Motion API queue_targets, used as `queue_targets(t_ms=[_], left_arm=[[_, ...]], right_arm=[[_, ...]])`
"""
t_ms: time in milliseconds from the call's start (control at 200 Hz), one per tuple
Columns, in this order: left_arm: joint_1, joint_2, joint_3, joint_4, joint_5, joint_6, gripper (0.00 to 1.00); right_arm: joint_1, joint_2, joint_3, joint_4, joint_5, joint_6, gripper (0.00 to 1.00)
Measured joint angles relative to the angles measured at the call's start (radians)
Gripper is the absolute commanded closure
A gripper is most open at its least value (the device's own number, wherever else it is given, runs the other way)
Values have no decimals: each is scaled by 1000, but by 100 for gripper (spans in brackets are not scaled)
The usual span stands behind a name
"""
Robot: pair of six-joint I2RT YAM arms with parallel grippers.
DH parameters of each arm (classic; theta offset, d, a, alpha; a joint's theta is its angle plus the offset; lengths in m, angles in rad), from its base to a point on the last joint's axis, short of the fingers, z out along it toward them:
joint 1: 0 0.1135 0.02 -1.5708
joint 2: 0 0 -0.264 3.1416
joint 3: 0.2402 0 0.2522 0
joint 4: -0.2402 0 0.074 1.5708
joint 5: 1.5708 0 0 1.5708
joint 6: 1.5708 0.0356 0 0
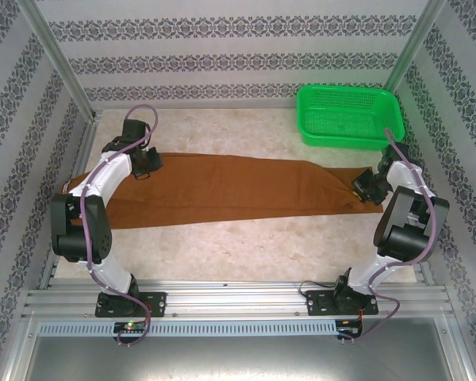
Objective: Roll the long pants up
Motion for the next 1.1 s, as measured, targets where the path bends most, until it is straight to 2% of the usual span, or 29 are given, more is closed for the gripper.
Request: queue_targets(t_ms=[490, 510, 535, 560, 624, 639, 694, 714, 924, 989, 1049, 1099], left_arm=[[0, 2, 0, 0, 0, 2, 84], [0, 2, 0, 0, 0, 2, 84], [0, 3, 0, 0, 0, 2, 84], [0, 5, 0, 0, 0, 2, 83], [0, 12, 0, 0, 1, 2, 84], [0, 13, 0, 0, 1, 2, 83], [0, 18, 0, 0, 3, 2, 83], [0, 20, 0, 0, 4, 2, 84], [0, 35, -1, 1, 27, 2, 83], [0, 29, -11, 3, 20, 2, 78], [0, 4, -38, 2, -14, -3, 66], [5, -36, -71, 0, -58, -9, 61]], right_arm=[[-1, -87, 151, -10, 98, 6, 100], [-4, -92, 146, -9, 100, 5, 91], [-8, -99, 136, -8, 103, 5, 74], [-13, -107, 122, -7, 106, 8, 63], [-37, -132, 60, -4, 112, -1, 21], [-44, -138, 43, -3, 114, -2, 17], [-68, -159, -23, -3, 123, -9, 13], [-73, -164, -42, -3, 125, -10, 4], [-80, -167, -123, -8, 140, -20, 2], [-66, -167, -123, 2, 140, -20, 2], [-42, -167, -119, 9, 139, -18, 2], [-16, -163, -106, 12, 136, -14, 2]])
